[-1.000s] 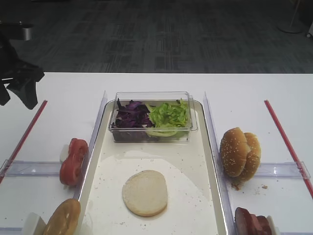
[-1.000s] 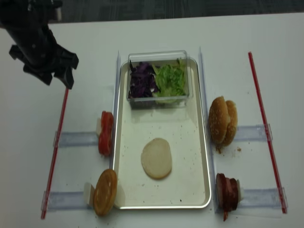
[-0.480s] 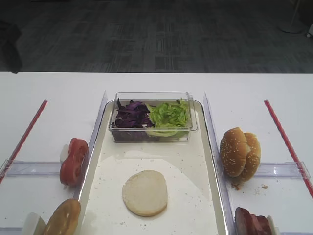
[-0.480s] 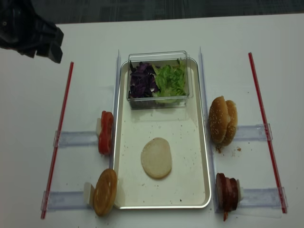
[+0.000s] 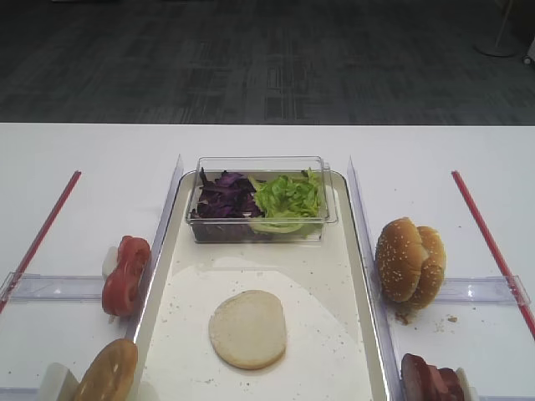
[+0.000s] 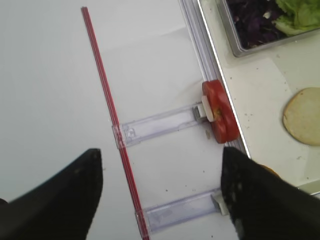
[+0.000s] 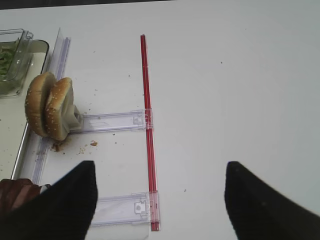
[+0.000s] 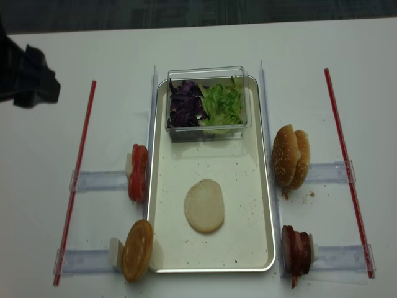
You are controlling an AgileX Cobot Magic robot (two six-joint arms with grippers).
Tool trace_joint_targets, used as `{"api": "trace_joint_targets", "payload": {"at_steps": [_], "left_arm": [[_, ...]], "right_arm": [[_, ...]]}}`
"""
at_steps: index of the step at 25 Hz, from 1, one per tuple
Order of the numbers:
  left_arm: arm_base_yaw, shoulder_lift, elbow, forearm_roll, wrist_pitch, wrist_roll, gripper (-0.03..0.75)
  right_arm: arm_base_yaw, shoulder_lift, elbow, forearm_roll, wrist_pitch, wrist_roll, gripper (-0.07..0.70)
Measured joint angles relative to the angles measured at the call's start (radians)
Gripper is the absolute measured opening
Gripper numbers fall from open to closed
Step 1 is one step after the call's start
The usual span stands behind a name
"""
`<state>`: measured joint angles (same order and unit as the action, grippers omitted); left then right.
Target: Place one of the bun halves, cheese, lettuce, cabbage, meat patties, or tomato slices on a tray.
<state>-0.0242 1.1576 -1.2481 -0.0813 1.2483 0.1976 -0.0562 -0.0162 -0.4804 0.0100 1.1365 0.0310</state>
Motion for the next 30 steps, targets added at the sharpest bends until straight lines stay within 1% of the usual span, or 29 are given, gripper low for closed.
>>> {"api": "trace_joint_targets", "payload": {"at_steps": [5, 11, 18, 26, 30], "left_arm": [[0.000, -0.145, 0.113, 0.000, 0.006, 0.019, 0.463], [0.000, -0.339, 0.208, 0.000, 0.010, 0.017, 0.463], [0.000, -0.556, 0.308, 0.000, 0.016, -0.010, 0.463], [0.000, -0.744, 0.498, 0.000, 0.018, -0.011, 0.463], [0.000, -0.839, 0.575, 0.000, 0.021, -0.012, 0.463]], "right_arm": [[0.000, 0.000, 0.000, 0.000, 0.000, 0.000, 0.552], [0.000, 0.000, 0.000, 0.000, 0.000, 0.000, 0.552], [0.000, 0.000, 0.000, 0.000, 0.000, 0.000, 0.552], [0.000, 0.000, 0.000, 0.000, 0.000, 0.000, 0.552], [0.000, 0.000, 0.000, 0.000, 0.000, 0.000, 0.552]]}}
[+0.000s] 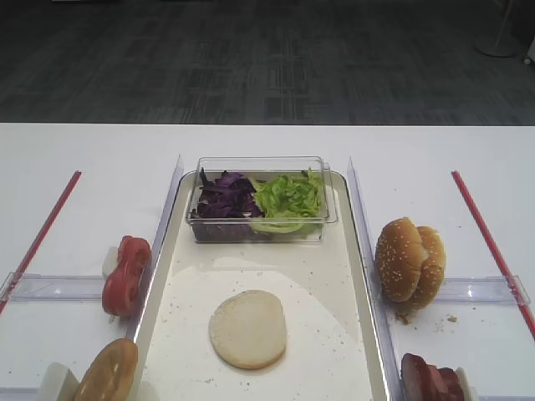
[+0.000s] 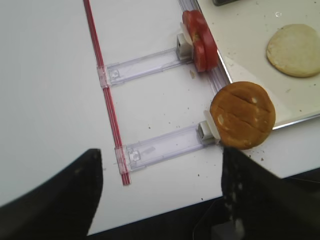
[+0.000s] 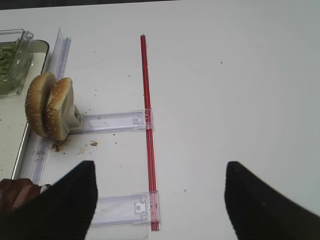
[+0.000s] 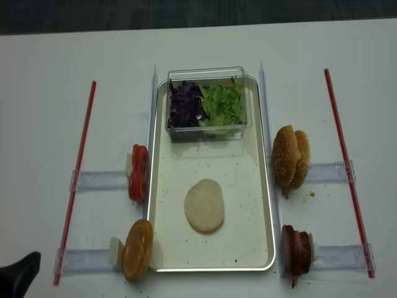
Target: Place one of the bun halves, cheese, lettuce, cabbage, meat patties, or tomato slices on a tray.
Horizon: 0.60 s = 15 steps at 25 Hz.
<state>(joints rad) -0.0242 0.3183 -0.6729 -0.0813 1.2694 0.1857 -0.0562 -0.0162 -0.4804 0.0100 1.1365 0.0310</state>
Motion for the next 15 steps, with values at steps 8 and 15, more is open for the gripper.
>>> {"api": "trace_joint_targets", "payload": {"at_steps": [8, 15], "left_arm": [[0.000, -0.176, 0.088, 0.000, 0.002, -0.030, 0.463], [0.000, -0.271, 0.110, -0.001, 0.005, -0.053, 0.463]], "right_arm": [[0.000, 0.000, 0.000, 0.000, 0.000, 0.000, 0.552], [0.000, 0.000, 0.000, 0.000, 0.000, 0.000, 0.552]]}}
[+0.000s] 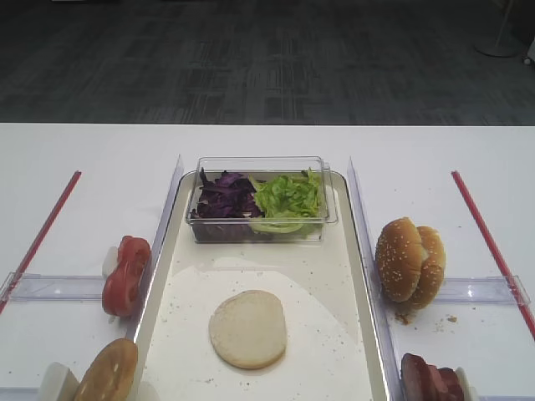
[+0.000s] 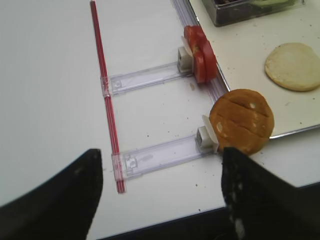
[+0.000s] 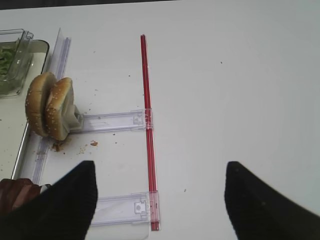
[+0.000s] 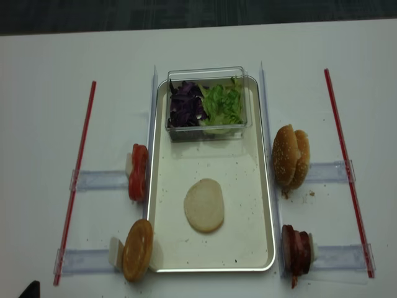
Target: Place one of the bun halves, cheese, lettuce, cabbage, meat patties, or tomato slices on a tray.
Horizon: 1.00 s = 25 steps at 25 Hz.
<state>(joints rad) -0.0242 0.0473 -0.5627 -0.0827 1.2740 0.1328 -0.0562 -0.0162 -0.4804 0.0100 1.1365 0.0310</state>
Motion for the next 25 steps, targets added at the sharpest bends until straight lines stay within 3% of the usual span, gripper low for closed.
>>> {"api": "trace_joint_targets", "payload": {"at_steps": [5, 13, 25], "left_arm": [[0.000, -0.017, 0.033, 0.000, -0.004, -0.005, 0.463], [0.000, -0.018, 0.063, 0.019, -0.067, -0.034, 0.463], [0.002, -0.018, 0.070, 0.035, -0.082, -0.049, 0.463]], "right_arm": [[0.000, 0.000, 0.000, 0.000, 0.000, 0.000, 0.552], [0.000, 0.000, 0.000, 0.000, 0.000, 0.000, 0.552], [0.000, 0.000, 0.000, 0.000, 0.000, 0.000, 0.552]]}}
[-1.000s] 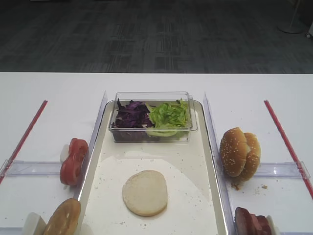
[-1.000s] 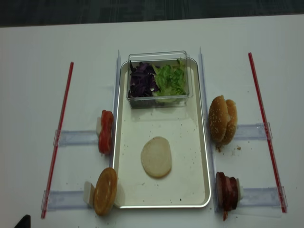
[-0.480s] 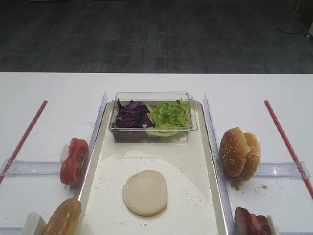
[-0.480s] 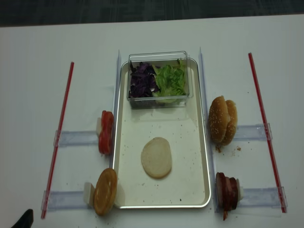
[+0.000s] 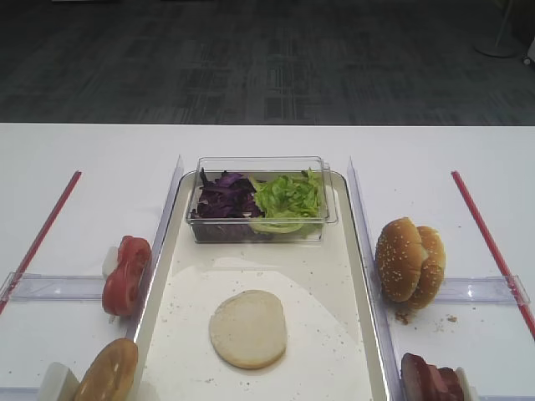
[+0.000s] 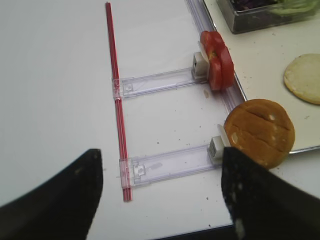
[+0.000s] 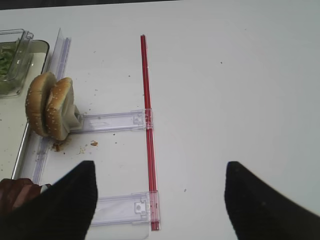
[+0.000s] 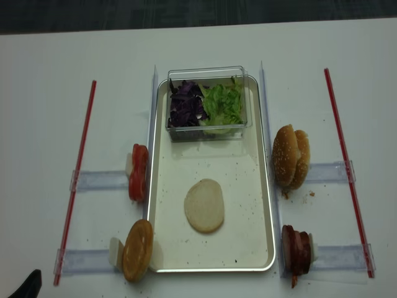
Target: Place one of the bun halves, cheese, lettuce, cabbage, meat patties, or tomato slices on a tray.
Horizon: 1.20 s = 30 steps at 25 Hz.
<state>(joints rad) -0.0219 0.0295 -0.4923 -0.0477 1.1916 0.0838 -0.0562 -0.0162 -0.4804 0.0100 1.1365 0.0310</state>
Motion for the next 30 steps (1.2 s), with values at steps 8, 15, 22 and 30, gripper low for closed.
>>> {"api": "trace_joint_targets", "payload": {"at_steps": [8, 15, 22, 30], "left_arm": [[0.000, 0.000, 0.000, -0.011, -0.002, -0.003, 0.461], [0.000, 0.000, 0.000, -0.011, -0.002, -0.003, 0.461], [0.000, 0.000, 0.000, -0.011, -0.003, -0.005, 0.461], [0.000, 0.000, 0.000, -0.011, -0.003, -0.005, 0.454]], "right_arm": [[0.000, 0.000, 0.000, 0.000, 0.000, 0.000, 0.552], [0.000, 0.000, 0.000, 0.000, 0.000, 0.000, 0.552], [0.000, 0.000, 0.000, 0.000, 0.000, 0.000, 0.552], [0.000, 0.000, 0.000, 0.000, 0.000, 0.000, 0.552]]}}
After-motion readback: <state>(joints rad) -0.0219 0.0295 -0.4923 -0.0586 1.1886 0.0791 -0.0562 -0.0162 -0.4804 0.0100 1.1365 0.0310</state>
